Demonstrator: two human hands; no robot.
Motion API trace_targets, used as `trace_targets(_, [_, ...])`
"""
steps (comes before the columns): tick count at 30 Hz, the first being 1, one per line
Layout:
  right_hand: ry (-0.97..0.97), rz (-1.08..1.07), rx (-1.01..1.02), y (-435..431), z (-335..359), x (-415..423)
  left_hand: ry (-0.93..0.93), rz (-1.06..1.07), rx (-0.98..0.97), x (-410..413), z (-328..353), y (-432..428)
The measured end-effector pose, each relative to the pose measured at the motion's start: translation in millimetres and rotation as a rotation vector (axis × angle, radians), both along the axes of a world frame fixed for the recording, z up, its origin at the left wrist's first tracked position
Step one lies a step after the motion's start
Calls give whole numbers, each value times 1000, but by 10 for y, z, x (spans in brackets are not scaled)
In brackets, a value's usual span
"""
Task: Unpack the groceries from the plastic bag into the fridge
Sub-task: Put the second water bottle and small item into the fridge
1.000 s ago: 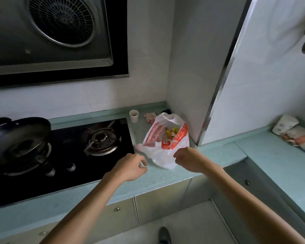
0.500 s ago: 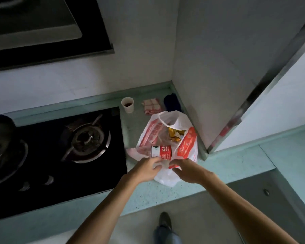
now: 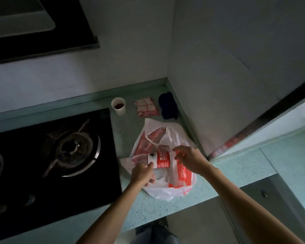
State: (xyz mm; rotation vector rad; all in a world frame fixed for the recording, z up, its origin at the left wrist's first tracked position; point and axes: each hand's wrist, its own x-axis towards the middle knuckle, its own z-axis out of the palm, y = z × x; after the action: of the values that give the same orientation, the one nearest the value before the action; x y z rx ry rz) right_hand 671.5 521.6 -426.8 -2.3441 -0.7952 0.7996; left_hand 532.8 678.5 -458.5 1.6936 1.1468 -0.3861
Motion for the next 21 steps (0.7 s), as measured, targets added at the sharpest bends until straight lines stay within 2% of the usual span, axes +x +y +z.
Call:
trace_targets(1, [-29,0,30,87,38,60,18,94,-84,50,-3,-3])
trace_targets(3, [-53,74,67,268,103,86,41,302,-372,106,1,-39])
trace_targets(5, [-56,172,13,440,83,50,25,487,-607,136,-17,-70])
trace_targets(7, [-99,179,-113,496,-14,63,-11,621,-644,165,-56,-98])
trace_targets(10, [-279,10,-285,432,-138,281,-69,692,-487,261,-125,-78])
trace_targets(12, [-304,-81,-306,320,-166,424,-78,686,-343,315,-156,-25])
trace_targets(16, [-369,-107,-332,207,-202,636,-116,604,-99,404,-18,128])
trace_targets(18, [-336,-99,-259,238,-216,700,-140,477,41,448,102,215])
trace_targets(21, [-208,26,-228,363,-275,724,-267,307,170,498,278,313])
